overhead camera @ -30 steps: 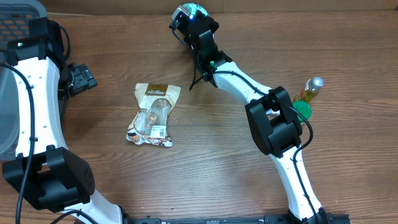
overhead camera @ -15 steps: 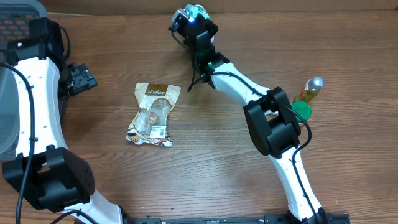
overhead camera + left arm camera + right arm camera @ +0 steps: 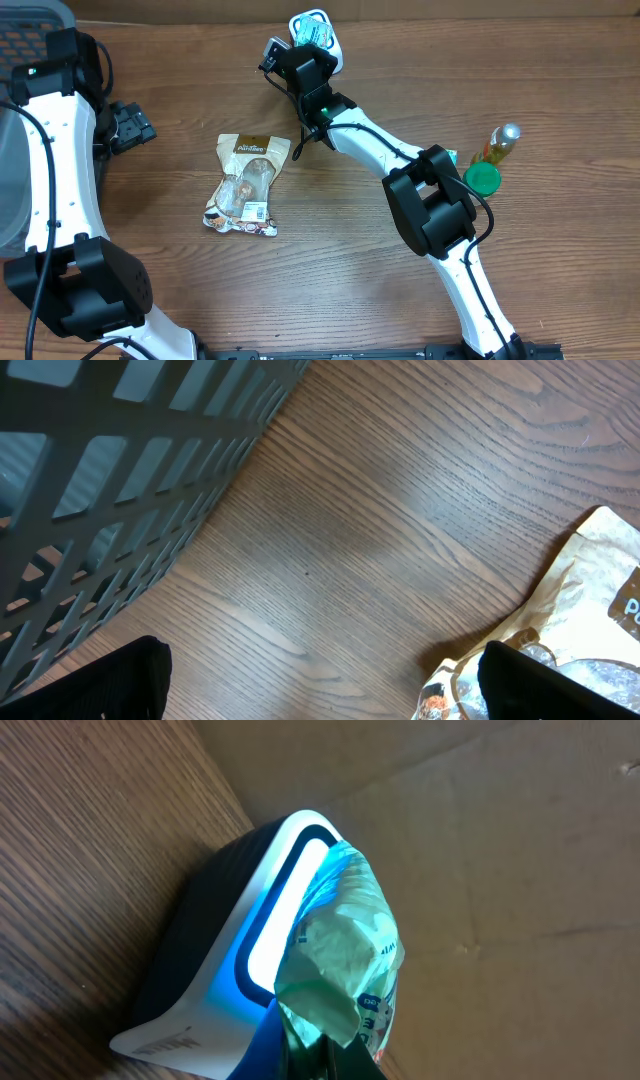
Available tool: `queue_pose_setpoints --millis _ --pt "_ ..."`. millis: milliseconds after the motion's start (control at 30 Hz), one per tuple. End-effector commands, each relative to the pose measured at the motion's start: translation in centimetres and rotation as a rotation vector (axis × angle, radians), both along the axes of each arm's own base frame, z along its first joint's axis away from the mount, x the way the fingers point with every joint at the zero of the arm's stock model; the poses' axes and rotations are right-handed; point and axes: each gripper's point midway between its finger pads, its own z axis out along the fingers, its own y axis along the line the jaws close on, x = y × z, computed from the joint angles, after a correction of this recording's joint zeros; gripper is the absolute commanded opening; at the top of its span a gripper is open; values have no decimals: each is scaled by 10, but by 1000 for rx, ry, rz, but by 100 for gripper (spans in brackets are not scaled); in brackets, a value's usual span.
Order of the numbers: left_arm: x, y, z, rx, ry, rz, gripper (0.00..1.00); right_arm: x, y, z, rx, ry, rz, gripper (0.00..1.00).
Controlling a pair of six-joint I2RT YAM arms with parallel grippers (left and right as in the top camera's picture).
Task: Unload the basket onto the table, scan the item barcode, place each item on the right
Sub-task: 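Hold the teal pack in front of the scanner window, then lower the teal pack onto the table centre-right and release it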
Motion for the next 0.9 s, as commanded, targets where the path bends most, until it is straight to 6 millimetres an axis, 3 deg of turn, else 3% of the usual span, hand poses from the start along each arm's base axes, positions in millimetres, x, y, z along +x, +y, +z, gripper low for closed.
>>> queue_pose_setpoints --millis 0,133,333,467,567,667,867 --pt "4 2 2 17 -1 -20 99 -2 7 4 12 -3 6 4" --pt "4 2 2 16 0 -20 99 -4 11 18 38 -22 7 4" --pt "4 2 2 16 0 -20 100 -12 8 87 183 -85 -24 4" --pt "4 2 2 17 -1 -20 99 -29 2 124 261 -47 -19 4" --pt "4 2 2 16 -1 -19 100 -51 -4 137 336 59 -8 4" --pt "4 2 2 16 0 -20 100 -71 -15 135 407 181 -35 4" --pt "4 2 2 16 0 -20 99 -138 -47 72 494 669 -121 4"
